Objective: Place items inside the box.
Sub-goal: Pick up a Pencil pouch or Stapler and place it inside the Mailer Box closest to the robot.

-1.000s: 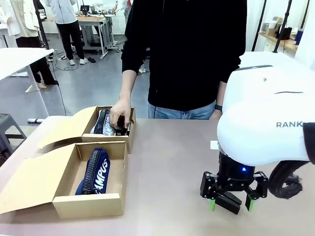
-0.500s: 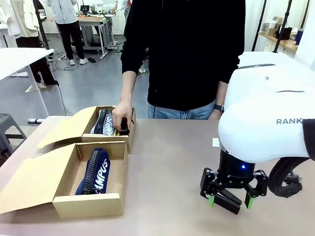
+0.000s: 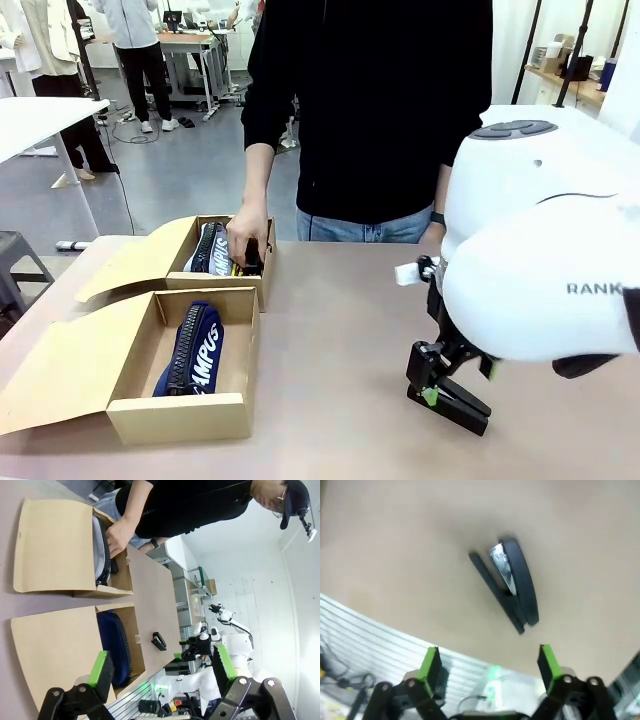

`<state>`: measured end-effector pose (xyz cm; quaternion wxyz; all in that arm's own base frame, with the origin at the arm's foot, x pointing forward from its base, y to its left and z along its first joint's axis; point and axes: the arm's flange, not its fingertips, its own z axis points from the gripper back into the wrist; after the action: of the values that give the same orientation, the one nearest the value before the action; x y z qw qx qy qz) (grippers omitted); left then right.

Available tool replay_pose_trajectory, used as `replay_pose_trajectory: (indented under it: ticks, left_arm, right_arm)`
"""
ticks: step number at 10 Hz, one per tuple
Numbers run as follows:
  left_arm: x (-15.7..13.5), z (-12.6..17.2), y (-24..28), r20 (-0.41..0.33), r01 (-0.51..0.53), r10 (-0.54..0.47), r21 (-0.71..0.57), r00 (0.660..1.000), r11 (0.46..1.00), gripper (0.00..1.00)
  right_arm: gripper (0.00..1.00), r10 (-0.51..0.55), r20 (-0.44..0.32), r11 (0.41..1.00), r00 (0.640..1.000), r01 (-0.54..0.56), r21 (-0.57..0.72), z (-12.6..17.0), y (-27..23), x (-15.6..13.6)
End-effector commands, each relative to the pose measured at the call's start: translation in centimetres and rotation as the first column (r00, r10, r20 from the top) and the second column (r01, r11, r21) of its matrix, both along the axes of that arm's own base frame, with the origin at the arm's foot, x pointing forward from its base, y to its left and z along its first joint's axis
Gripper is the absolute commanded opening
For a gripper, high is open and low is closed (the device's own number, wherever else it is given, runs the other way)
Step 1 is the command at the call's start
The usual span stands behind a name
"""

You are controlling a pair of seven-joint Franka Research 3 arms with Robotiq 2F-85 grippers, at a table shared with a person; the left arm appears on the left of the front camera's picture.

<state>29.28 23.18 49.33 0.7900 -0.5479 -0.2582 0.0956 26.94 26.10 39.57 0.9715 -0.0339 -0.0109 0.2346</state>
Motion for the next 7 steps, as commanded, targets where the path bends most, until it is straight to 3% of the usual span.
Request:
replay_pose_trajectory:
  ticks: [1,3,7]
  left_arm:
    - [-0.1,0.1,0.1,0.025,0.007,-0.007,-0.003,1.0,1.0,1.0]
    - [-0.1,0.1,0.1,0.025,0.007,-0.007,-0.003,1.0,1.0,1.0]
    - [-0.1,0.1,0.1,0.025,0.007,-0.007,-0.003,1.0,1.0,1.0]
  right_arm:
    - [1.0,0.192,0.067,0.977,0.979,-0.197,0.075,-2.8,-2.6,-1.6]
    - [1.0,0.286,0.007,0.948,0.958,-0.284,0.143,-3.0,-3.4,-1.4]
    - [1.0,0.402,0.02,0.906,0.916,-0.4,0.14,-3.5,-5.2,-1.5]
